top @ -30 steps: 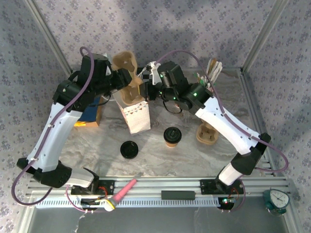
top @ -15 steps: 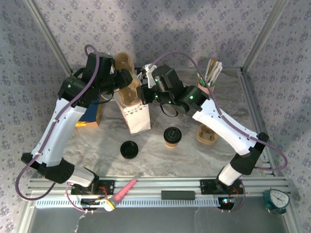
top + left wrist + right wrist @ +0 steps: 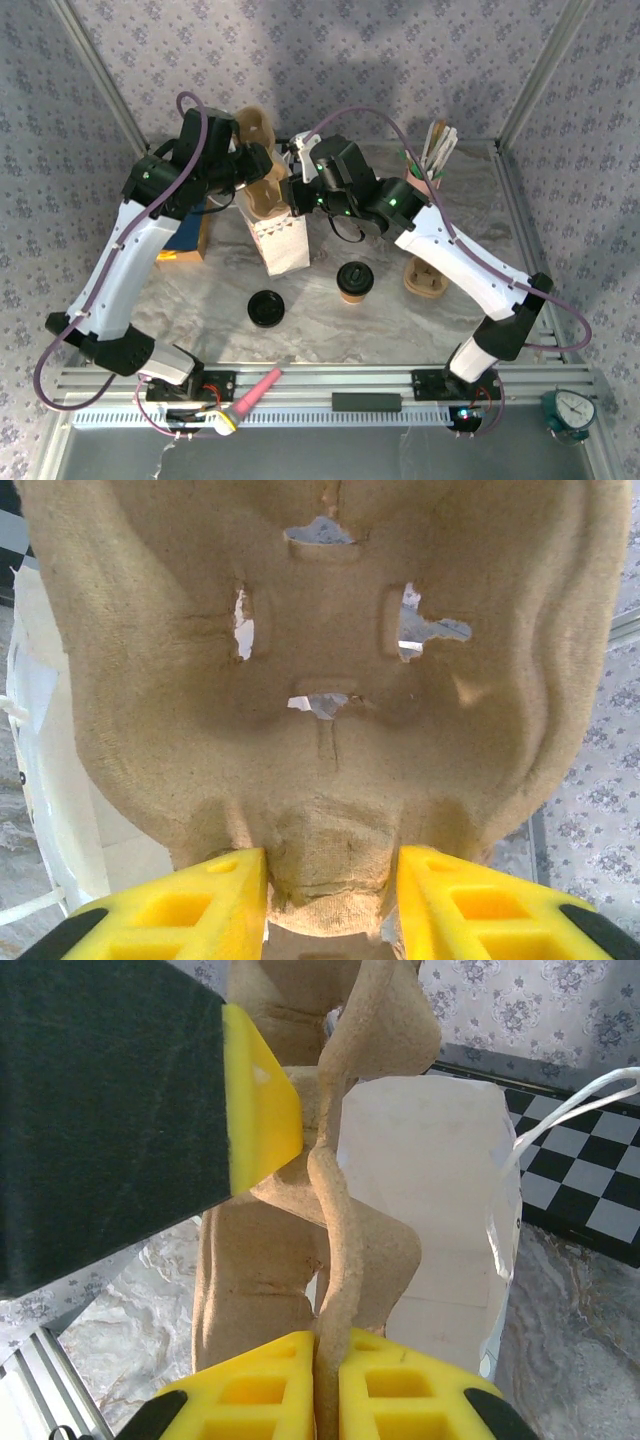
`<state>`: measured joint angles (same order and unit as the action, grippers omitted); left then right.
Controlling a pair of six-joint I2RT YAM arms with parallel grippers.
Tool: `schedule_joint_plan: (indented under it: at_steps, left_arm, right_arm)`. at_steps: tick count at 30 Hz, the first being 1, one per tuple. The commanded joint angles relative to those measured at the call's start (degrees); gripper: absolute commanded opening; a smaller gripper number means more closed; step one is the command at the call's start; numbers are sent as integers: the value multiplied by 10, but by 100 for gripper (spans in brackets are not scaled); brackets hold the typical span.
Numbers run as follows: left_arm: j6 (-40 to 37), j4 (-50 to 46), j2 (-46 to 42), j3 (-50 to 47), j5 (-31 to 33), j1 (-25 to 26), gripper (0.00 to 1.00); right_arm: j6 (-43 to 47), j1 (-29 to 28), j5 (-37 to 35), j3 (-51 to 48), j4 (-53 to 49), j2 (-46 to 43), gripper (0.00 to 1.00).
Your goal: Pack the takeout coffee
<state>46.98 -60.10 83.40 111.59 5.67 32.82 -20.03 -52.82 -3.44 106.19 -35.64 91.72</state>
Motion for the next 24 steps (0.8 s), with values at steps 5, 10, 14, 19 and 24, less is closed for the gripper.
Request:
schedule_joint_plan:
  at_steps: [5,10,14,19,24]
  left_arm:
    - [7,4,3,5,8,3,39]
    - [7,8,8,-11,3,0,38]
    - [7,9,9,-16,-3,-3,35]
    - [5,15,7,-20,-5,-4,24]
    - [4,18,4,-22,-6,-4,26]
  right_arm:
    - [19,-10,-2,23,7,5,11]
    - [23,-14,-3,22,7,5,11]
    - [24,-15,-5,22,7,4,11]
    - [25,-16,-10,21,6,5,11]
    - [25,-15,-14,21,6,5,11]
